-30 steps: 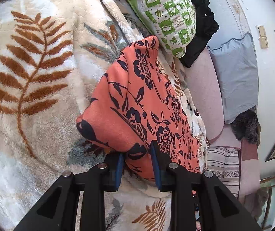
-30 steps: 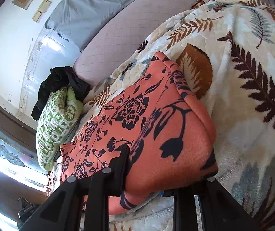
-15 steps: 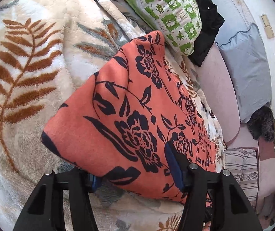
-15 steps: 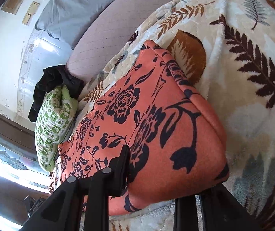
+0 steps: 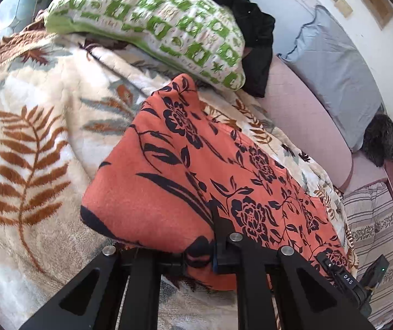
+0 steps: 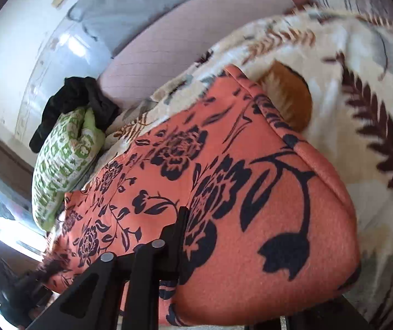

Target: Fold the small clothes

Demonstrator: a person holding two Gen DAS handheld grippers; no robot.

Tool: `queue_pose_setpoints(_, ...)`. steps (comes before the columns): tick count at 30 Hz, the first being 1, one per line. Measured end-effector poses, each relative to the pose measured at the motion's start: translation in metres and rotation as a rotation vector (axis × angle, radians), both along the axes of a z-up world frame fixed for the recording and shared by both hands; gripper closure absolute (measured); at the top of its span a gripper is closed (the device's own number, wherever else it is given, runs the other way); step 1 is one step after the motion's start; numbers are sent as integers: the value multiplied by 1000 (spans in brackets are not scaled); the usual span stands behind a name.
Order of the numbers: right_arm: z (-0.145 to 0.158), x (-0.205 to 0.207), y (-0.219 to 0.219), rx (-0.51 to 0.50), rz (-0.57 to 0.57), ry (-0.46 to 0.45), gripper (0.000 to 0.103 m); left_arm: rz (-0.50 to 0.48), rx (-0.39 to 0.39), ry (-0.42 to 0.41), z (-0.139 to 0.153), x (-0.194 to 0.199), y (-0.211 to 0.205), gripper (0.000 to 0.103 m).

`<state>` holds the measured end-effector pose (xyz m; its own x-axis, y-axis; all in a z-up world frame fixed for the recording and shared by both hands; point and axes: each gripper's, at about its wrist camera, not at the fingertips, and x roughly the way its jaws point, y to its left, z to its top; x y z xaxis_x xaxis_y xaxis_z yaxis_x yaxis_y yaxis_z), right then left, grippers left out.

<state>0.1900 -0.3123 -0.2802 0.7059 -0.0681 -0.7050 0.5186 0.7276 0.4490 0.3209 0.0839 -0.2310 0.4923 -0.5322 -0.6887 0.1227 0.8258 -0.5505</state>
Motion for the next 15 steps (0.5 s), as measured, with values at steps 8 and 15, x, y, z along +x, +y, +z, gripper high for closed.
queue_pose_setpoints(8, 41, -41, 17, -58, 2, -103, 86, -22, -25, -3, 19, -49, 22, 91)
queue_pose_setpoints(15, 35, -111, 35, -19, -16, -34, 86, -33, 12, 91, -10, -104, 47, 91)
